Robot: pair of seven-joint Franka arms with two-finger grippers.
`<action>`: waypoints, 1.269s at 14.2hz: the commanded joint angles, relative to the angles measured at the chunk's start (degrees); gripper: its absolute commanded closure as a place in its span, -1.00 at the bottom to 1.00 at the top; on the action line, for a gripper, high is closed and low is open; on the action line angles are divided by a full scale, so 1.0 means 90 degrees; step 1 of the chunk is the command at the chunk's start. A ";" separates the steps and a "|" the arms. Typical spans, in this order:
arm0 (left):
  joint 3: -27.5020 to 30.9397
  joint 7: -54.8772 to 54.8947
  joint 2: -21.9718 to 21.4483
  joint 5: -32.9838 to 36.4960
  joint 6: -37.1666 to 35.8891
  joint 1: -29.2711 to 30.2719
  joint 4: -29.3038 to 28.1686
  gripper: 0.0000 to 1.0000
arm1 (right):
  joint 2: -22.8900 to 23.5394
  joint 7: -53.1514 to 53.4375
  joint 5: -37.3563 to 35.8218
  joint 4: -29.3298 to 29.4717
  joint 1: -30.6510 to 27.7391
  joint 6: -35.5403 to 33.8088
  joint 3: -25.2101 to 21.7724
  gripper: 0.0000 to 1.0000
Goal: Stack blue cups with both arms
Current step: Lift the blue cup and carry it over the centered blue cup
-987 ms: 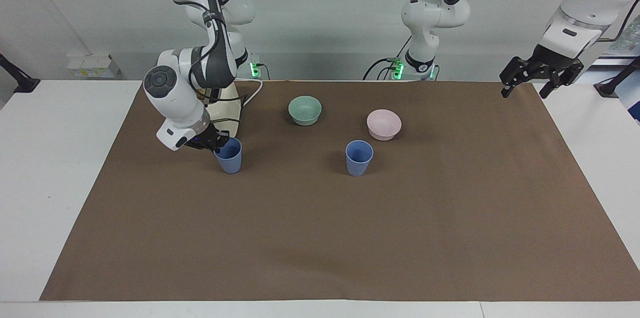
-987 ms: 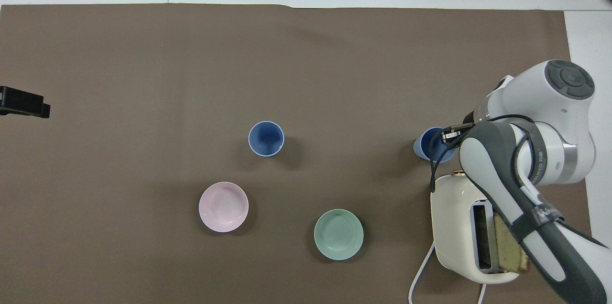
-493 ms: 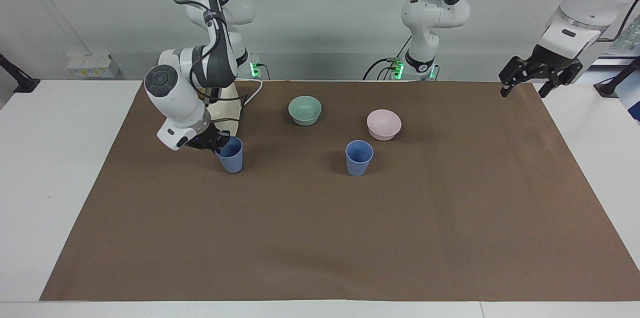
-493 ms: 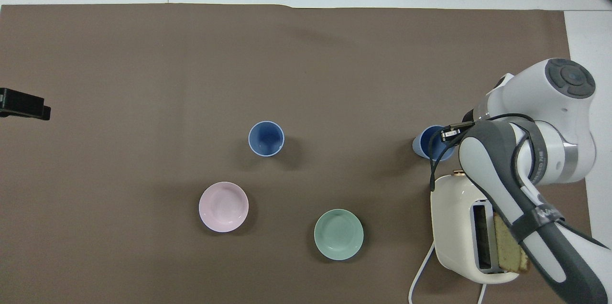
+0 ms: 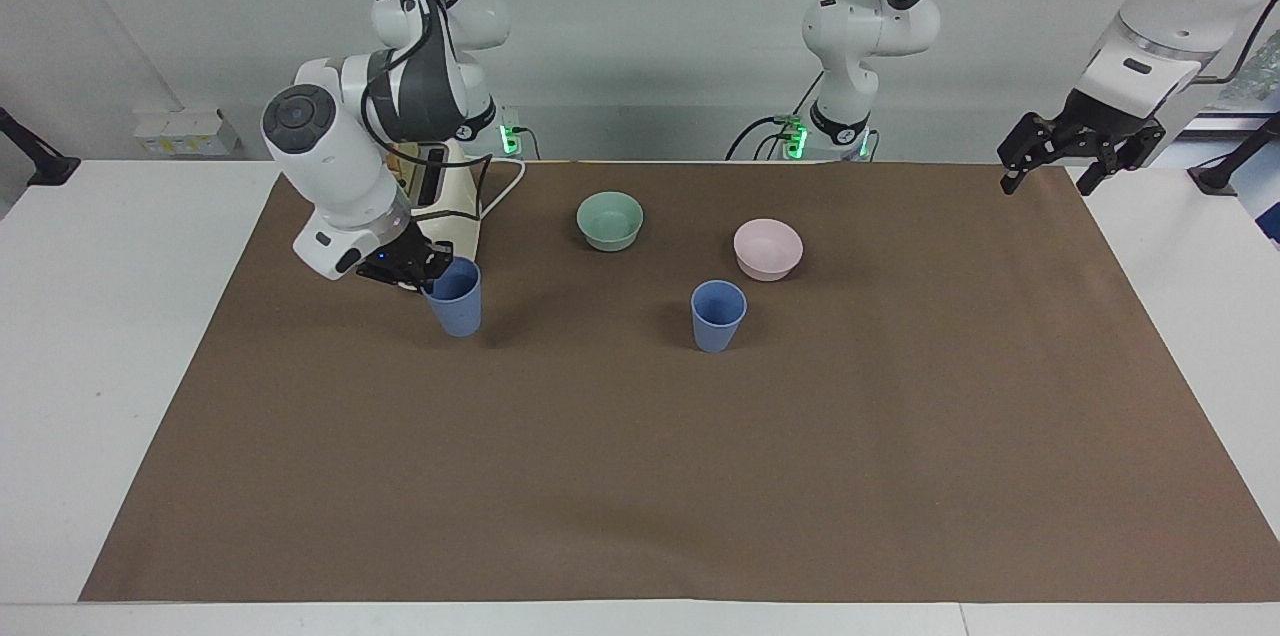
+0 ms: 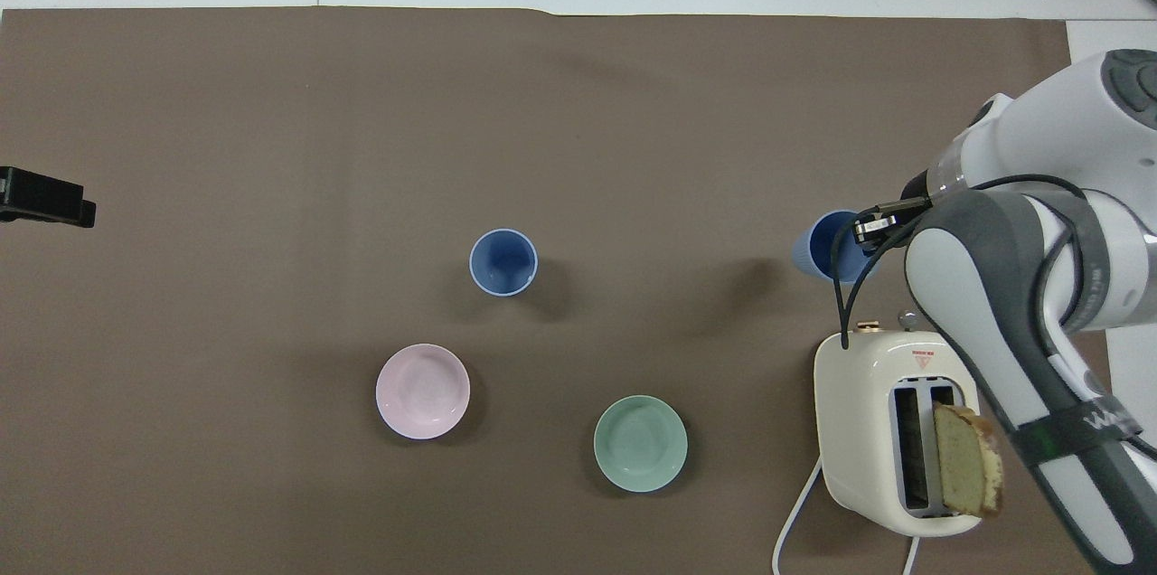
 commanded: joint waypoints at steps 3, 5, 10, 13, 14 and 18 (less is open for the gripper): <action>-0.0065 0.0043 -0.0011 0.0064 -0.0126 0.0083 0.0069 -1.00 | -0.0011 0.0746 0.0100 0.0701 0.0179 -0.0550 0.0066 1.00; -0.0065 0.0043 -0.0011 0.0064 -0.0126 0.0083 0.0069 -1.00 | -0.0001 0.1652 0.0139 0.1111 0.0558 -0.0775 0.0124 1.00; -0.0065 0.0043 -0.0011 0.0064 -0.0126 0.0083 0.0069 -1.00 | 0.0369 0.3773 0.0110 0.2115 0.1847 -0.0766 0.0251 1.00; -0.0065 0.0043 -0.0011 0.0064 -0.0126 0.0083 0.0069 -1.00 | 0.1022 0.4584 0.0481 0.2994 0.2238 -0.0542 0.0456 1.00; -0.0065 0.0043 -0.0011 0.0064 -0.0126 0.0083 0.0069 -1.00 | 0.1315 0.4916 0.0481 0.3249 0.2540 -0.0435 0.0437 1.00; -0.0065 0.0043 -0.0011 0.0064 -0.0126 0.0083 0.0069 -1.00 | 0.1776 0.5251 0.0520 0.3496 0.2952 -0.0249 0.0495 1.00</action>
